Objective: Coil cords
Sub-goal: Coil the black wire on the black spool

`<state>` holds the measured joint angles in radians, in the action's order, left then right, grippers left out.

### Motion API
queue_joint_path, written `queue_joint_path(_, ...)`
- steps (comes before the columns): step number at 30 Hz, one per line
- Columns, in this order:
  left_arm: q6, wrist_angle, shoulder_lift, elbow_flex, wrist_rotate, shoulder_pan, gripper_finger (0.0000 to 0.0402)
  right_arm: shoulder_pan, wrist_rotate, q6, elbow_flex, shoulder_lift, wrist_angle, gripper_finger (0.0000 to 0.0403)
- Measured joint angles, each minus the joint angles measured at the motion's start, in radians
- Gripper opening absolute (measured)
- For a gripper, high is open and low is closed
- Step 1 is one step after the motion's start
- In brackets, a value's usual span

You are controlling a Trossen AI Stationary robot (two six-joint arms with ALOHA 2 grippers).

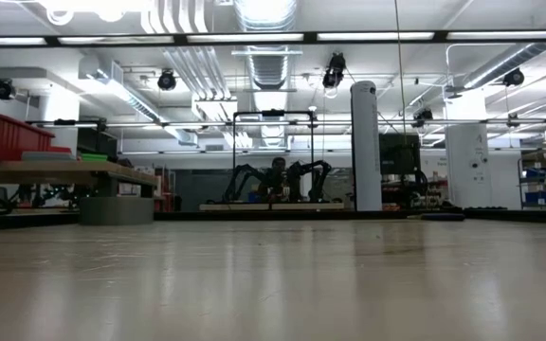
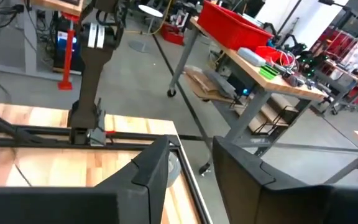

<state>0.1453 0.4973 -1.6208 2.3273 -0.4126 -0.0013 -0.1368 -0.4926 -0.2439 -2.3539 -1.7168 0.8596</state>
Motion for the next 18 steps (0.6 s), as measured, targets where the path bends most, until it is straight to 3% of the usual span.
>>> queue_joint_path(2,-0.029,-0.047,0.028,0.005,0.082,-0.005,0.0006,0.001,0.047,0.023,0.000,0.000,-0.012,0.0115)
queue_joint_path(8,-0.038,-0.069,0.033,0.004,0.111,-0.006,0.0006,0.057,0.440,0.112,0.000,-0.054,-0.079,0.0115)
queue_joint_path(18,-0.028,-0.086,0.021,0.004,0.115,-0.006,0.0006,0.108,0.566,0.212,-0.001,-0.207,-0.296,0.0188)
